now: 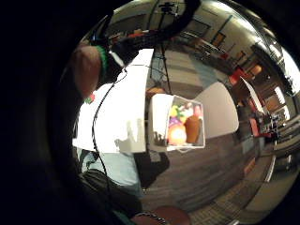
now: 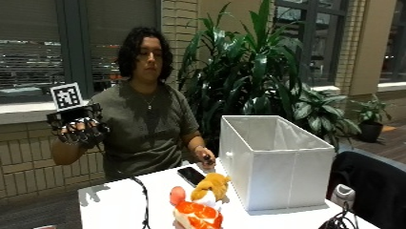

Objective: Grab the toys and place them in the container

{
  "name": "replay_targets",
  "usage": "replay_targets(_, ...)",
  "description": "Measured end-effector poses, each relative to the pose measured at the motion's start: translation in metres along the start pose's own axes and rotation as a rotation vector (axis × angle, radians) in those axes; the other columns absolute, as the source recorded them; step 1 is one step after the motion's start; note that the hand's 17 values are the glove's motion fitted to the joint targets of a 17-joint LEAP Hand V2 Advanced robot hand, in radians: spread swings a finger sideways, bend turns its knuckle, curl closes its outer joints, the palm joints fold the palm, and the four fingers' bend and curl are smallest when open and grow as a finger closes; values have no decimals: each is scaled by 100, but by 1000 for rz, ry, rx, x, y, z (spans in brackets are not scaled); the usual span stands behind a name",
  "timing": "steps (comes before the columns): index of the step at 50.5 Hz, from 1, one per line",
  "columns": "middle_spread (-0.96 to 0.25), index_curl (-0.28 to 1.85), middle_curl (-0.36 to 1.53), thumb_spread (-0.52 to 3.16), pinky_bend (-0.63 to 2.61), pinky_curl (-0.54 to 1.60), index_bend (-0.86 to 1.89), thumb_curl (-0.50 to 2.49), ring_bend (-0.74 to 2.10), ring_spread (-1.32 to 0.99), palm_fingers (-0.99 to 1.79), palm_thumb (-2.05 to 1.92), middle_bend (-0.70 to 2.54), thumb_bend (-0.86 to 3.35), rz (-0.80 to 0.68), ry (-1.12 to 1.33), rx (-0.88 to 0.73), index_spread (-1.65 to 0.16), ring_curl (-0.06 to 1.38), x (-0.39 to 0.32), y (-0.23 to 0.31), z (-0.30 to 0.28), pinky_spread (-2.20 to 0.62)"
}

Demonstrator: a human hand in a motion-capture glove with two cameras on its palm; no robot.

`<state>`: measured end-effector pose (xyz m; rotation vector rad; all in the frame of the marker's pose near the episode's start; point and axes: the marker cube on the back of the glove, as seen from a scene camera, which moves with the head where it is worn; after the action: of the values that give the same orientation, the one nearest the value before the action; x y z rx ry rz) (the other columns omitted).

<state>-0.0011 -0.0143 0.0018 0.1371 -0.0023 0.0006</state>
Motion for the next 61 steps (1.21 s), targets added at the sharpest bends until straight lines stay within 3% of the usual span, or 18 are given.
replay_targets(4,-9,8,7,70,49,14,19,2,48,-16,72,2,24,3,1,0,255,-19,11,-3,-28,6,-7)
replay_targets(9,-12,12,10,99,52,19,18,4,52,-22,69,1,25,3,-16,-4,341,-26,16,-8,-49,6,-9)
replay_targets(19,-15,16,14,129,54,22,19,10,56,-29,65,-1,26,1,-95,-58,251,-33,18,-26,-64,16,-11)
replay_targets(28,-17,19,18,139,56,24,18,14,61,-32,66,-1,28,0,-243,-157,175,-35,20,-71,-117,61,-13)
replay_targets(34,-22,10,24,145,66,28,-1,17,97,-39,101,3,44,2,-287,-180,66,-36,30,-109,-148,111,-29)
replay_targets(42,-31,1,36,148,95,42,2,22,123,-44,104,17,72,8,-254,-123,-92,-36,44,-147,-183,176,-39)
replay_targets(52,-39,-2,57,135,128,60,6,27,160,-55,96,27,118,8,-179,-40,-32,-39,63,-167,-218,215,-51)
replay_targets(61,-41,5,74,132,143,73,28,29,174,-58,103,37,146,10,-151,-66,75,-39,75,-173,-215,195,-58)
